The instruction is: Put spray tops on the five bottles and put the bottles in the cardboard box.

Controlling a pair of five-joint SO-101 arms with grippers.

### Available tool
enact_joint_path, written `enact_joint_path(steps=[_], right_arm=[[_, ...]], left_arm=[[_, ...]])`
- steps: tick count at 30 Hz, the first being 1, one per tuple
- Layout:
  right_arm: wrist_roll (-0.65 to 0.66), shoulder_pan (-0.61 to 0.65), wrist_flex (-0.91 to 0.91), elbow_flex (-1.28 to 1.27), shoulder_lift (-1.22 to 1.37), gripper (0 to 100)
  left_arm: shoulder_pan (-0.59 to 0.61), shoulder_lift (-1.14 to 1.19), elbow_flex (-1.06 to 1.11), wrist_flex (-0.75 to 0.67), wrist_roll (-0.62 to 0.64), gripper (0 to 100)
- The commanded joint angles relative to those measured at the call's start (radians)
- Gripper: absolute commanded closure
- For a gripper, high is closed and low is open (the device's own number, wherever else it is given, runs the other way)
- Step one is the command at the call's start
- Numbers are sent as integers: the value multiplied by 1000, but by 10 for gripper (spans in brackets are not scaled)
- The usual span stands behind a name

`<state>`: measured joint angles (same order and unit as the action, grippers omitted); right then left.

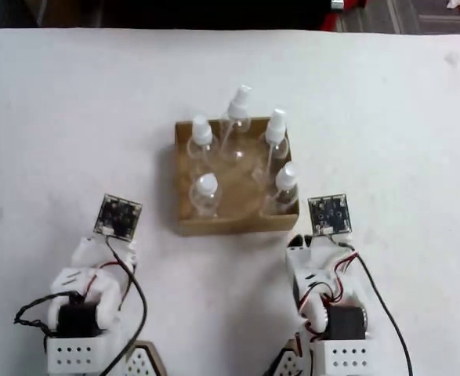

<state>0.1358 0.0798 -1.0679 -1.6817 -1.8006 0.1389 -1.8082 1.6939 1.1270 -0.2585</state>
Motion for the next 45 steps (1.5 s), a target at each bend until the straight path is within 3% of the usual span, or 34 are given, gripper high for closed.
enact_joint_path(steps=[1,6,14,23,30,45], right_arm=[[11,7,-44,-9,-5,979],[11,21,-85,-9,-5,981],[11,177,-205,-9,-5,981],[11,173,-205,-9,-5,981],[12,73,-205,-9,-5,981],[12,68,-205,-9,-5,978]], left_arm=[[-35,-13,-2,37,-6,976],[-54,-13,-2,77,-9,976],[-48,-13,-2,98,-11,977],[-56,-13,-2,160,-12,978],[-56,-13,-2,160,-9,978],[-54,-13,-2,160,-11,976]])
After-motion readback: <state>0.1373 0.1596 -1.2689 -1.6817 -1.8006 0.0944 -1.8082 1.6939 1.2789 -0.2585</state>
